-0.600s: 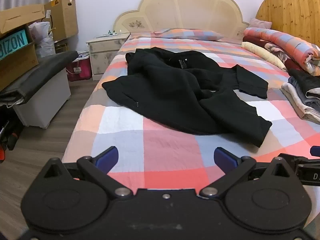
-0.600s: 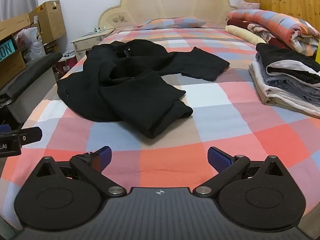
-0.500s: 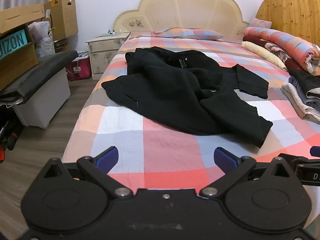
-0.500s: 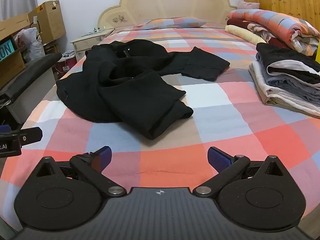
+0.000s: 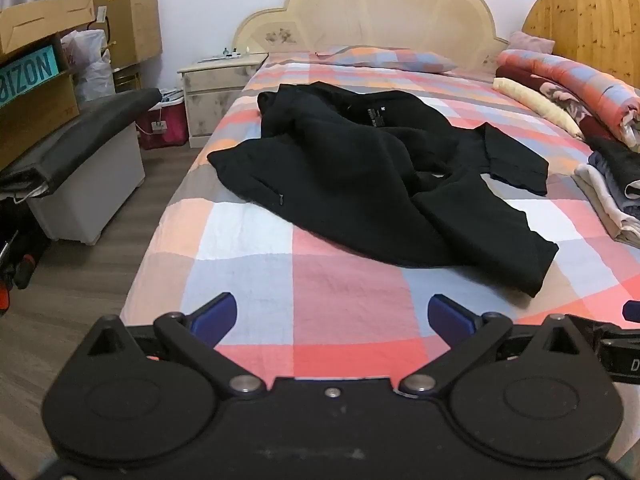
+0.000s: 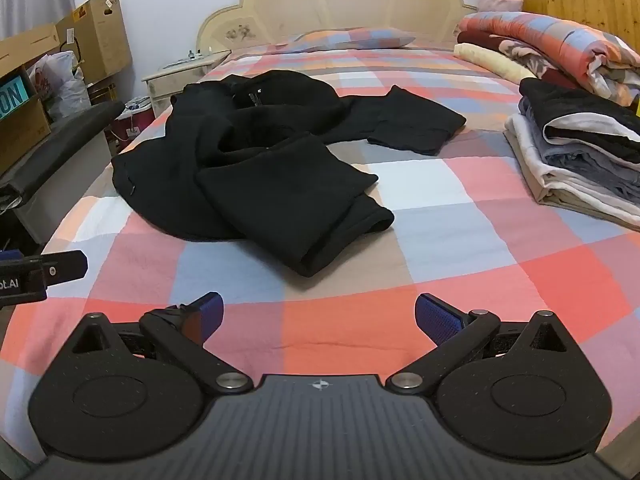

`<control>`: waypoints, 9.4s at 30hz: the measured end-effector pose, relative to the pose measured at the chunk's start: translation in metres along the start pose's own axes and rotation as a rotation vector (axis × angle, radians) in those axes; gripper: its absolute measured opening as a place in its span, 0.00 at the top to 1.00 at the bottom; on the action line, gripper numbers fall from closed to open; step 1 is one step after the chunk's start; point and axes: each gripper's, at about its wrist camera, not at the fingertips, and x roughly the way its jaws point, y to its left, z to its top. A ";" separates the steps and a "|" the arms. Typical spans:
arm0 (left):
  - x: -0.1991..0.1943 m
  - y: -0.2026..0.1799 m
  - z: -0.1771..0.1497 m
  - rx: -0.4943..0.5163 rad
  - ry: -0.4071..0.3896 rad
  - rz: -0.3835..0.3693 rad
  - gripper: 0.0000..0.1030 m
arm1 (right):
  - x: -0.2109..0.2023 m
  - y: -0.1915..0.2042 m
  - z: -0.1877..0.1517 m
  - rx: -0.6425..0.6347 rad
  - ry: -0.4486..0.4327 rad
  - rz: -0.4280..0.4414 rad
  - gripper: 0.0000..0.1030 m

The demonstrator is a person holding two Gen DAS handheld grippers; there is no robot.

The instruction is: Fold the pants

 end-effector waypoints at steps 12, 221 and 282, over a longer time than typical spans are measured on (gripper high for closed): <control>0.010 0.004 0.002 -0.011 0.012 -0.001 0.00 | 0.005 0.006 0.001 -0.020 -0.007 0.016 0.00; -0.006 0.181 0.022 -0.538 -0.165 0.028 0.07 | -0.015 -0.345 -0.029 0.456 -0.176 -0.333 0.89; 0.166 0.196 0.160 -0.270 -0.124 0.056 0.84 | 0.060 -0.149 0.225 -0.203 -0.381 -0.421 0.96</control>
